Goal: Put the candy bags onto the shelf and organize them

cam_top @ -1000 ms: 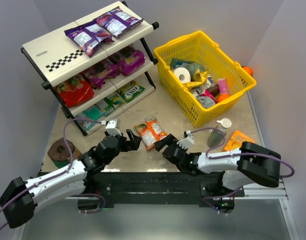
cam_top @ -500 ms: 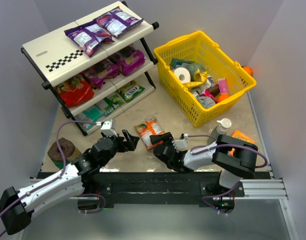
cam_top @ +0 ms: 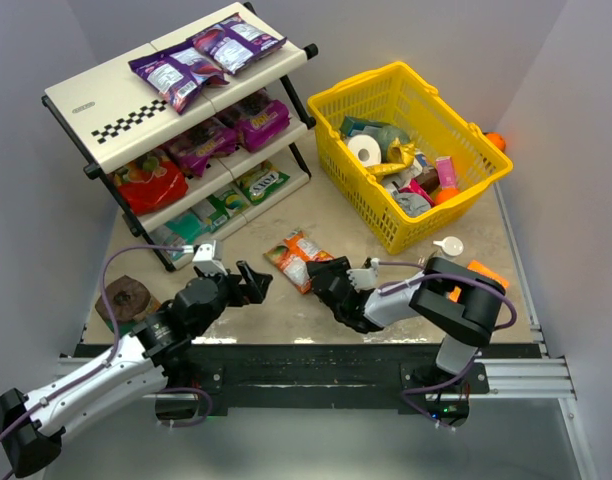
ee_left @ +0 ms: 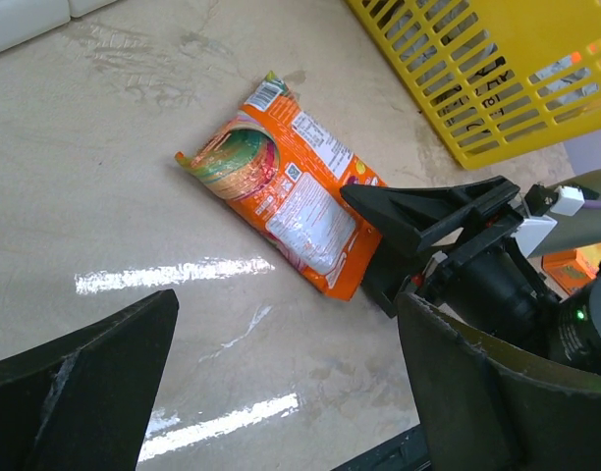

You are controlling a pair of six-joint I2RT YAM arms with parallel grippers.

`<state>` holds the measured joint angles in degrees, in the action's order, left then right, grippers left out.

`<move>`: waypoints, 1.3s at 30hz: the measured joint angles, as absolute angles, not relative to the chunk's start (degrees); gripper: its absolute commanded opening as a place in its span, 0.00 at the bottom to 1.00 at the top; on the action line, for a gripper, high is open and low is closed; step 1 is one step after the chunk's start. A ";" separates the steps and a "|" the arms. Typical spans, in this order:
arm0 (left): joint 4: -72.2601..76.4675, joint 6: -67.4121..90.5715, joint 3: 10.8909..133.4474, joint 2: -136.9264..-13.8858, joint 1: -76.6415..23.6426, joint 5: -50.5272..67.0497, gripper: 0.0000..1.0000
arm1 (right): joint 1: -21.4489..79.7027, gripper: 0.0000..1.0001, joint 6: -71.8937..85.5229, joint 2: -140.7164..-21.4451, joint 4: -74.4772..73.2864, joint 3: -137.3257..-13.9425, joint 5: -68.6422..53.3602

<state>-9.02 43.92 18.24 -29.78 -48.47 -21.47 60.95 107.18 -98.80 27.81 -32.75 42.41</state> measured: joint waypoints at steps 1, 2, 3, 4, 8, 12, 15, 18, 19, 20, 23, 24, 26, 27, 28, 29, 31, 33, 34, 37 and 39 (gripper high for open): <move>-9.39 43.90 18.24 -29.61 -48.47 -21.52 0.99 | 60.62 0.37 107.00 -99.42 27.90 -32.88 41.93; -9.72 43.90 18.24 -29.47 -48.47 -21.56 0.99 | 60.51 0.31 106.76 -99.81 28.08 -32.97 41.69; -10.07 43.92 18.24 -29.30 -48.47 -21.65 0.99 | 60.36 0.25 106.28 -100.16 28.01 -33.08 41.19; -10.44 43.92 18.24 -29.10 -48.47 -21.78 0.99 | 60.31 0.12 106.04 -100.57 27.92 -33.12 40.84; -11.53 43.92 18.26 -28.67 -48.47 -22.17 0.99 | 60.27 0.00 104.66 -100.86 28.08 -33.21 40.47; -12.40 43.94 18.26 -28.64 -48.47 -22.59 0.99 | 59.64 0.00 101.84 -99.44 27.31 -33.21 39.29; -13.30 43.97 18.26 -28.62 -48.47 -22.83 0.99 | 59.29 0.00 98.35 -96.60 24.34 -33.65 38.79; -14.59 44.03 18.26 -28.49 -48.47 -23.00 0.99 | 59.18 0.00 93.23 -91.59 19.14 -36.12 38.70; -15.05 44.05 18.26 -28.40 -48.47 -23.07 0.99 | 59.18 0.00 91.33 -89.62 17.50 -37.47 38.74; -15.51 44.16 18.26 -28.27 -48.47 -23.22 0.99 | 59.18 0.00 89.80 -88.03 16.49 -38.57 38.81; -16.45 44.45 18.26 -27.70 -48.47 -23.57 0.99 | 59.18 0.00 83.99 -82.70 12.34 -43.88 39.57; -16.84 44.47 18.26 -27.46 -48.47 -23.73 0.99 | 59.18 0.00 82.13 -81.06 11.25 -45.56 39.81; -17.50 44.56 18.26 -27.16 -48.47 -24.05 0.99 | 59.18 0.00 78.17 -77.95 9.87 -48.82 40.53; -17.80 44.62 18.26 -27.07 -48.47 -24.16 0.99 | 59.18 0.00 76.60 -76.75 9.45 -50.22 40.93; -18.02 44.66 18.26 -27.03 -48.47 -24.29 0.99 | 59.18 0.00 74.81 -75.68 9.13 -51.94 41.10; -18.20 44.86 18.26 -27.00 -48.47 -24.34 0.99 | 59.18 0.00 73.41 -75.00 9.10 -53.34 41.17; -18.44 44.99 18.26 -27.00 -48.47 -24.34 0.99 | 59.18 0.00 70.04 -73.71 9.17 -56.80 41.15; -18.59 45.01 18.26 -27.03 -48.47 -24.36 0.99 | 59.18 0.00 67.02 -73.21 9.80 -60.29 40.91; -18.59 45.01 18.26 -27.03 -48.47 -24.36 0.99 | 59.18 0.00 65.58 -73.21 10.13 -62.15 40.71; -18.57 44.99 18.26 -27.03 -48.47 -24.36 0.99 | 59.18 0.00 62.00 -73.38 11.62 -66.72 39.22; -18.57 44.97 18.26 -27.05 -48.47 -24.34 0.99 | 59.18 0.00 59.94 -74.04 13.17 -70.19 37.45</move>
<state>-18.57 44.97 18.26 -27.05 -48.47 -24.34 59.18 59.94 -74.04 13.17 -70.19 37.45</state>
